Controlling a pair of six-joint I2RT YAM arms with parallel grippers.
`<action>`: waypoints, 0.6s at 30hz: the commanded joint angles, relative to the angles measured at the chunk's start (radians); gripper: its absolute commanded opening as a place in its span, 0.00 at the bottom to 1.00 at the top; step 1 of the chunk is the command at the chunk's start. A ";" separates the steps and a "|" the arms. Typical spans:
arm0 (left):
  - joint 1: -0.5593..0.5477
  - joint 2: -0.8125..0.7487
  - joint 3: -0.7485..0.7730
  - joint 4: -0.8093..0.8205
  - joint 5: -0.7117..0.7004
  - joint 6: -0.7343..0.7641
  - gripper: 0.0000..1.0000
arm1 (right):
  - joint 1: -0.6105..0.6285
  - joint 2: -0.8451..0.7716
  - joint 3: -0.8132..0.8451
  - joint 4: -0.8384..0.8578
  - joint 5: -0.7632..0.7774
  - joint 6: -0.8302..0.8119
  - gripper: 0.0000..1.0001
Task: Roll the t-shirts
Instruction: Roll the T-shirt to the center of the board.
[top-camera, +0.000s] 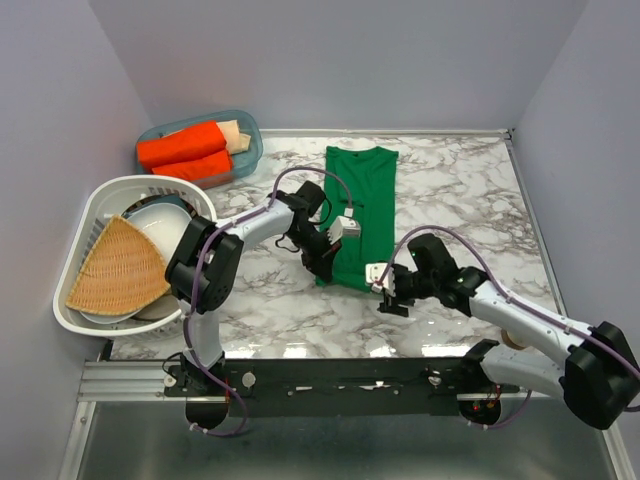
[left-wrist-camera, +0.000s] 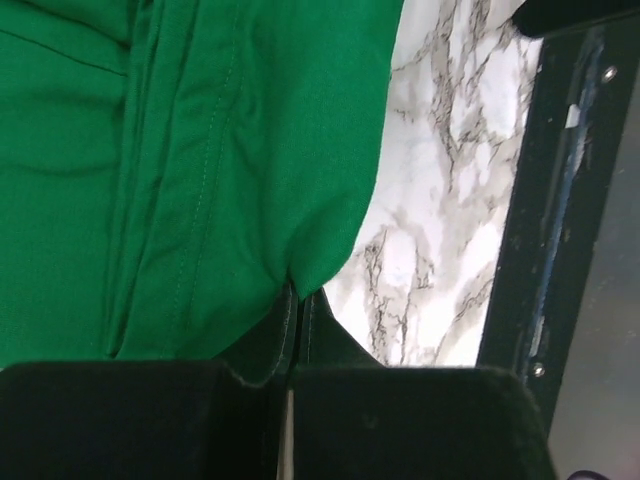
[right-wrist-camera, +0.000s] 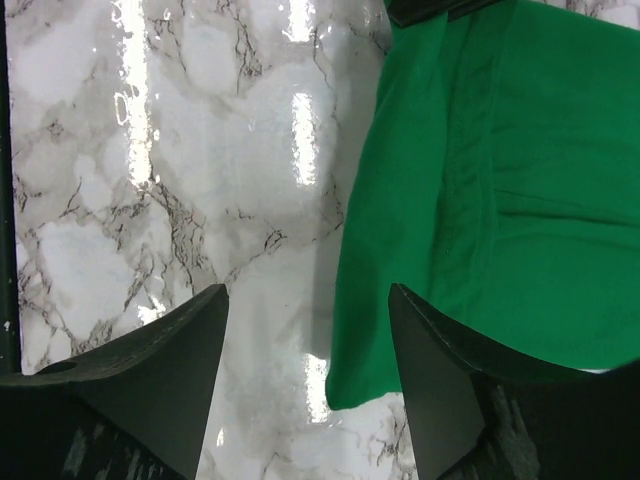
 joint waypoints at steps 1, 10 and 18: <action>0.021 -0.009 -0.005 -0.025 0.121 -0.054 0.00 | 0.032 0.066 -0.010 0.084 0.036 0.012 0.74; 0.037 -0.022 -0.028 -0.014 0.163 -0.071 0.00 | 0.075 0.206 0.011 0.205 0.151 0.024 0.74; 0.060 -0.028 -0.054 -0.032 0.174 -0.049 0.00 | 0.092 0.224 -0.018 0.336 0.288 0.003 0.68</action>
